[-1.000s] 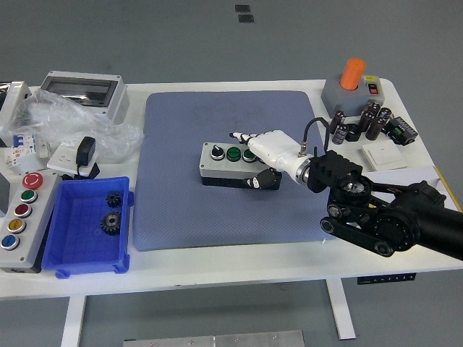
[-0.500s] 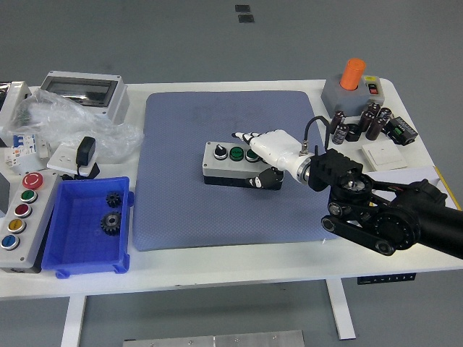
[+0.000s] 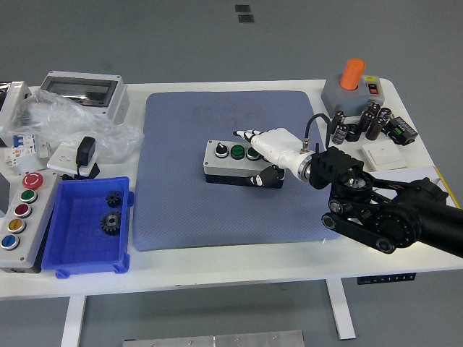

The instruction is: Pick up the button,place it on the desk,press the button,press the button

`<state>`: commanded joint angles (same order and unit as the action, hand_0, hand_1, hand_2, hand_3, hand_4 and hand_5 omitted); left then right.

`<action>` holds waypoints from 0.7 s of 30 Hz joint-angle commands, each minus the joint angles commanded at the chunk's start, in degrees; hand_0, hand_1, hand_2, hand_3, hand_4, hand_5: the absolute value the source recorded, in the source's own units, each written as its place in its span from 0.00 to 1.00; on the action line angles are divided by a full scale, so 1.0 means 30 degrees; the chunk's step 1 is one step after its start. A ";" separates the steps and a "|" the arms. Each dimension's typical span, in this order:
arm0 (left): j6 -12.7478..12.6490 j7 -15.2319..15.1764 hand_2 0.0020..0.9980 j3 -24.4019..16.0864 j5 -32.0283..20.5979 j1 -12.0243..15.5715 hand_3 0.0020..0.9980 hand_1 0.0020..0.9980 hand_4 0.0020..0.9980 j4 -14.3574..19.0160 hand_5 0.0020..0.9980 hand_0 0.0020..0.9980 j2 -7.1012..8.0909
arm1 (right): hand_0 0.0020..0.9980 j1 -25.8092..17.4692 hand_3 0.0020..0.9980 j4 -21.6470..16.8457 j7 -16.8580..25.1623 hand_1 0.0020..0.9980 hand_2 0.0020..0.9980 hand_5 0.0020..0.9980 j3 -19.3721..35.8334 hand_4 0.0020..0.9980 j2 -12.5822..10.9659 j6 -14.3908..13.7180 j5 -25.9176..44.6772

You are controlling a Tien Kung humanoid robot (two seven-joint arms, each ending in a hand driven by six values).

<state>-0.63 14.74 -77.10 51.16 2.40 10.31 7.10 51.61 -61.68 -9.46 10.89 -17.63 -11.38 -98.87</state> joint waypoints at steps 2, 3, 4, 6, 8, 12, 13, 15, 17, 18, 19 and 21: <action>0.0023 0.0014 0.57 -0.0004 0.0008 0.0002 0.61 0.65 0.66 0.0000 0.34 0.61 -0.0002 | 0.81 -0.0009 1.00 0.0015 0.0010 0.79 0.99 0.02 -0.0012 0.57 -0.0001 -0.0002 0.0059; 0.0032 0.0021 0.57 -0.0009 0.0016 0.0003 0.61 0.65 0.66 0.0000 0.34 0.61 -0.0002 | 0.81 -0.0016 1.00 0.0021 0.0014 0.79 0.99 0.02 -0.0016 0.57 -0.0001 -0.0005 0.0081; 0.0040 0.0027 0.57 -0.0012 0.0020 0.0009 0.61 0.65 0.66 0.0000 0.34 0.61 0.0001 | 0.81 -0.0025 1.00 0.0028 0.0019 0.79 0.99 0.02 -0.0021 0.57 0.0003 -0.0006 0.0102; 0.0052 0.0037 0.57 -0.0009 0.0020 0.0023 0.61 0.65 0.65 0.0000 0.33 0.61 0.0005 | 0.83 -0.0040 1.00 0.0037 0.0022 0.81 0.99 0.03 -0.0035 0.57 0.0014 -0.0012 0.0127; 0.0065 0.0054 0.57 -0.0011 0.0030 0.0040 0.61 0.65 0.65 0.0000 0.33 0.61 0.0010 | 0.83 -0.0058 1.00 0.0039 0.0022 0.81 0.99 0.03 -0.0053 0.57 0.0024 -0.0030 0.0138; 0.0113 0.0109 0.57 -0.0025 0.0054 0.0061 0.60 0.65 0.65 0.0000 0.33 0.61 0.0024 | 0.84 -0.0092 1.00 0.0052 0.0018 0.83 1.00 0.05 -0.0065 0.58 0.0037 -0.0059 0.0167; 0.0122 0.0120 0.57 -0.0034 0.0066 0.0064 0.60 0.65 0.65 0.0000 0.33 0.61 0.0028 | 0.84 -0.0097 1.00 0.0053 0.0013 0.83 1.00 0.05 -0.0066 0.58 0.0039 -0.0063 0.0170; 0.0144 0.0135 0.57 -0.0057 0.0084 0.0063 0.60 0.65 0.65 0.0000 0.33 0.61 0.0033 | 0.84 -0.0106 1.00 0.0052 0.0008 0.83 1.00 0.05 -0.0073 0.58 0.0040 -0.0071 0.0183; 0.0177 0.0140 0.57 -0.0075 0.0097 0.0058 0.60 0.65 0.65 0.0000 0.33 0.61 0.0032 | 0.84 -0.0101 1.00 0.0048 -0.0011 0.83 1.00 0.05 -0.0080 0.58 0.0038 -0.0068 0.0181; 0.0196 0.0143 0.57 -0.0088 0.0110 0.0054 0.61 0.65 0.65 0.0000 0.33 0.61 0.0031 | 0.85 -0.0094 1.00 0.0043 -0.0022 0.84 1.00 0.07 -0.0082 0.60 0.0037 -0.0062 0.0177; 0.0217 0.0145 0.57 -0.0104 0.0124 0.0049 0.61 0.65 0.65 0.0000 0.33 0.61 0.0030 | 0.85 -0.0081 1.00 0.0036 -0.0036 0.84 1.00 0.07 -0.0087 0.60 0.0034 -0.0058 0.0172; 0.0274 0.0150 0.57 -0.0125 0.0130 0.0043 0.61 0.65 0.65 0.0000 0.33 0.61 0.0027 | 0.85 -0.0050 1.00 0.0015 -0.0032 0.84 1.00 0.07 -0.0097 0.60 0.0019 -0.0068 0.0204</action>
<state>0.19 15.19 -77.47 51.55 2.53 10.31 7.18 51.46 -61.64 -9.55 10.60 -17.57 -11.58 -98.26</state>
